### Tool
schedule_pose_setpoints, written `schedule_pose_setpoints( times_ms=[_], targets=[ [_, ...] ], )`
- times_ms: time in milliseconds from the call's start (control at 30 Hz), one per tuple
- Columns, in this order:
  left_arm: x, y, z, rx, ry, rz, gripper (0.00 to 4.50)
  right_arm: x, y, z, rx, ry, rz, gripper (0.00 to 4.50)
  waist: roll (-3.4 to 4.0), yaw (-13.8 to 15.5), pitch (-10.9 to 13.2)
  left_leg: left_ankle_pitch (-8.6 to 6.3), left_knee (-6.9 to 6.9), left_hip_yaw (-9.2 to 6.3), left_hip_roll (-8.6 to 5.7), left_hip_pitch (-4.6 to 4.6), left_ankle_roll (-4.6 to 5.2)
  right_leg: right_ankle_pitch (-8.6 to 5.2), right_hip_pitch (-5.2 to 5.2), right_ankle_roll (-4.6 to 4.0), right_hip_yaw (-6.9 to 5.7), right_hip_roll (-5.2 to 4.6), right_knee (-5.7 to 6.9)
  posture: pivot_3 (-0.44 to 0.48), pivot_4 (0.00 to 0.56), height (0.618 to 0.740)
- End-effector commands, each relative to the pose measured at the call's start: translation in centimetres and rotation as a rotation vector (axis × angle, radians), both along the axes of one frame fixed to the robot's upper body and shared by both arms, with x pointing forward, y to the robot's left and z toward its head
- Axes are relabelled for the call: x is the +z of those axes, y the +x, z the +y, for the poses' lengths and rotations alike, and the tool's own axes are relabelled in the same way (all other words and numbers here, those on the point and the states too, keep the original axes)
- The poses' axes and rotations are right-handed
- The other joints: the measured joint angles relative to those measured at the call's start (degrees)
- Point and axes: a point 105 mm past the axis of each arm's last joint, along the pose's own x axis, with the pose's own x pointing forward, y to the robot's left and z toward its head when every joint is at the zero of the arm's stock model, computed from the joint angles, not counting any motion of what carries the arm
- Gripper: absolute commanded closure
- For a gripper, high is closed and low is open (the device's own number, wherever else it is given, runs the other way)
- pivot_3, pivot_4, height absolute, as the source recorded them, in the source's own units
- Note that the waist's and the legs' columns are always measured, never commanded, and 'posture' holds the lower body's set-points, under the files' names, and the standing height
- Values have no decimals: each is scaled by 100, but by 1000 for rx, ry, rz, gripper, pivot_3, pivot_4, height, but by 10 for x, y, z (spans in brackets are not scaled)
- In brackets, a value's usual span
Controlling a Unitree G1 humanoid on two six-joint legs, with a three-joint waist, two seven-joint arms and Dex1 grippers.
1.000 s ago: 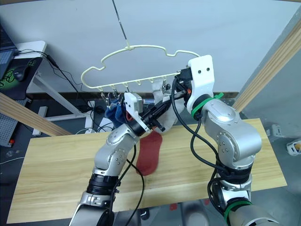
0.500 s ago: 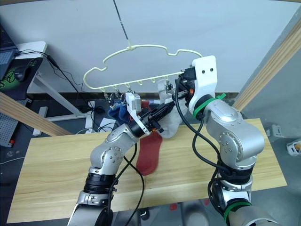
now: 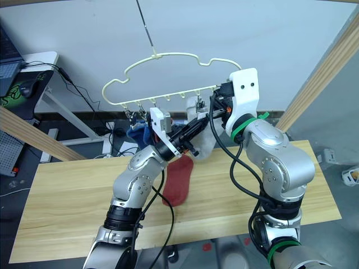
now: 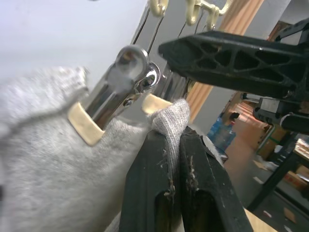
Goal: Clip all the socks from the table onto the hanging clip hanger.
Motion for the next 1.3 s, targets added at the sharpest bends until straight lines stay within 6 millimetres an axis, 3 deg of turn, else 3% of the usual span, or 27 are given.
schedule_pose_setpoints(
  times_ms=[33,100,500,533,800,1133,1300],
  targets=[
    [13,-2,-2,17,-10,-78,4500,2,-1,-1,-12,-3,-13,4471,0,1,0,0,0,0,0,0,0,0,0,0,1,0,-1,-245,297,740],
    [13,-2,-2,25,-6,-87,4500,2,-1,-1,-15,2,-9,4471,0,1,0,0,0,1,0,-1,0,0,0,0,1,0,-3,-245,297,740],
    [10,8,-4,84,23,-120,4500,6,-1,-1,-12,42,-12,207,0,-1,0,0,0,0,0,-1,1,0,0,0,0,0,-2,-242,295,740],
    [9,8,-4,87,28,-119,4500,8,-2,-1,-9,49,-20,21,0,-1,0,0,-1,0,0,-1,1,0,-1,0,0,0,-2,-242,295,740],
    [1,14,-2,121,79,-111,4500,11,-10,-6,37,50,-40,21,0,-1,0,0,0,0,0,-1,1,0,-1,0,0,0,-2,-244,293,740],
    [-12,17,2,147,116,-101,4500,-5,-30,-18,149,-82,-10,21,-1,-4,0,0,-1,1,-2,-2,1,0,-1,0,-1,0,-3,-254,291,740],
    [-13,18,3,151,113,-97,4500,-16,-44,-12,257,-157,14,21,-1,-4,0,-1,-1,0,-2,-2,1,0,0,1,-1,0,-4,-257,291,740]
  ],
)
